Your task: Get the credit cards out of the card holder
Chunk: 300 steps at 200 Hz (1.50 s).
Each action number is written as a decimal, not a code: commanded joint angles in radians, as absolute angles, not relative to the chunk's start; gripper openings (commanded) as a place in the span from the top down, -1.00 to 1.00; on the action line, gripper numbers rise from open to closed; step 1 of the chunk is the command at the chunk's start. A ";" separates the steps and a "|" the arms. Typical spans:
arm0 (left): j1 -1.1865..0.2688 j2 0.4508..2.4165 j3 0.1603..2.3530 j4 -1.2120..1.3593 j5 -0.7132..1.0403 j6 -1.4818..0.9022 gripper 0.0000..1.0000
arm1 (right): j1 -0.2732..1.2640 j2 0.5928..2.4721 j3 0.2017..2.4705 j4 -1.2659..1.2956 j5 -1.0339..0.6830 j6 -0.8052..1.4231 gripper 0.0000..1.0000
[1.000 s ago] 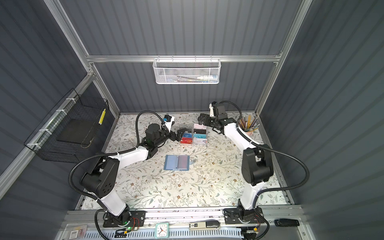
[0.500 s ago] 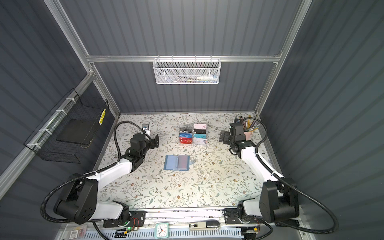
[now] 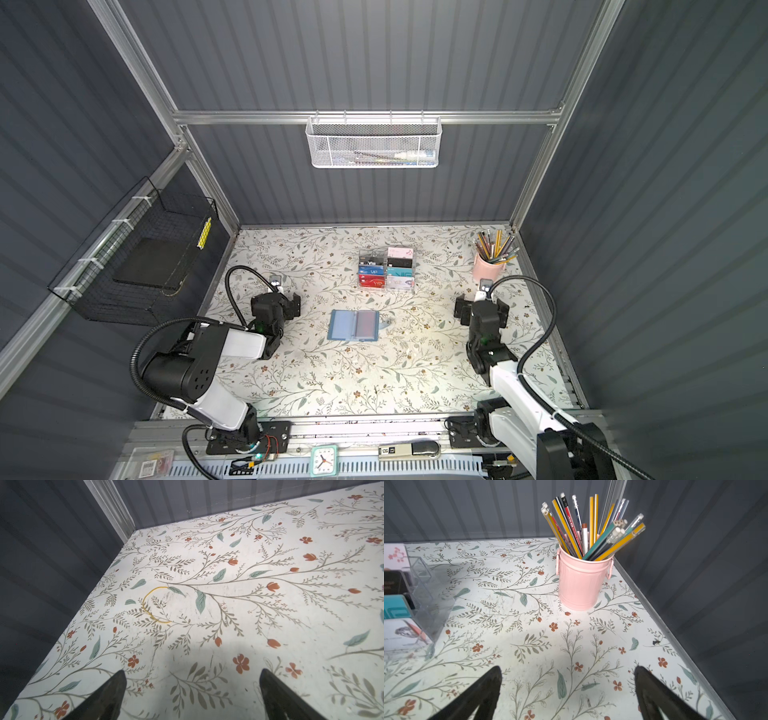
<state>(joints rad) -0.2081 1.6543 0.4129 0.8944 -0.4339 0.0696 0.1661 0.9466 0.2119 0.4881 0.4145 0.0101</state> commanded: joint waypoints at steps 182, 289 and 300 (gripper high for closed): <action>-0.117 1.719 0.451 0.966 -0.422 -0.025 -0.99 | -0.035 1.457 0.298 1.025 0.207 0.091 -0.98; -0.117 1.720 0.451 0.966 -0.422 -0.025 -1.00 | -0.037 1.465 0.328 0.974 0.122 0.067 -0.98; -0.117 1.720 0.451 0.966 -0.422 -0.025 -0.99 | -0.039 1.466 0.327 0.980 0.116 0.067 -0.98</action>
